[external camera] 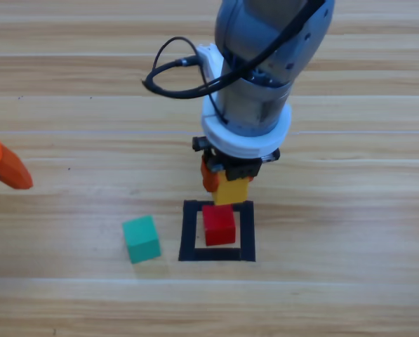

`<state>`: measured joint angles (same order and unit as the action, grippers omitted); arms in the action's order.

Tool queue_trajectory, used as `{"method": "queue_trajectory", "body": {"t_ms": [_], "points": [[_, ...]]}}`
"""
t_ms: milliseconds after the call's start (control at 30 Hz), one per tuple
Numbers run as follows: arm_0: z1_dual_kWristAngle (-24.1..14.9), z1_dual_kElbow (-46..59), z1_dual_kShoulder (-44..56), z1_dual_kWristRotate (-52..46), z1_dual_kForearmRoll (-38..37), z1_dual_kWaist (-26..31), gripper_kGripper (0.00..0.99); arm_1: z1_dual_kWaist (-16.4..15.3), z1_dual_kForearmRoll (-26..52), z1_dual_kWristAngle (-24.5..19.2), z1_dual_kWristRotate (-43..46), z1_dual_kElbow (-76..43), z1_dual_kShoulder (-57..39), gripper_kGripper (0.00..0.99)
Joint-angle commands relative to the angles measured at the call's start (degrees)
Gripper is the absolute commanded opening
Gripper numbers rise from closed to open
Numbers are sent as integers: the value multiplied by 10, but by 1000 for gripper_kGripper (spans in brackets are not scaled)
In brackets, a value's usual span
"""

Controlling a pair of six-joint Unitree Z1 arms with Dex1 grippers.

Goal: Stack the blocks in the rectangular block: red at the bottom, yellow in the middle, green on top

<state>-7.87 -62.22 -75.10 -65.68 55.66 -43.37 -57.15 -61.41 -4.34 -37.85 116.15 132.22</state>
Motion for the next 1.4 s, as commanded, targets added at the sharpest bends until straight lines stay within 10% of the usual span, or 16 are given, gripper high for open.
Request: {"method": "queue_trajectory", "body": {"t_ms": [33, 1400], "points": [[6, 17, 1, 5, -14, 13, 962, -23, -12, -14, -10, 10, 46, 0], [19, 37, 1, 7, -33, 16, 962, -40, -39, -25, -37, 38, 76, 0]]}}
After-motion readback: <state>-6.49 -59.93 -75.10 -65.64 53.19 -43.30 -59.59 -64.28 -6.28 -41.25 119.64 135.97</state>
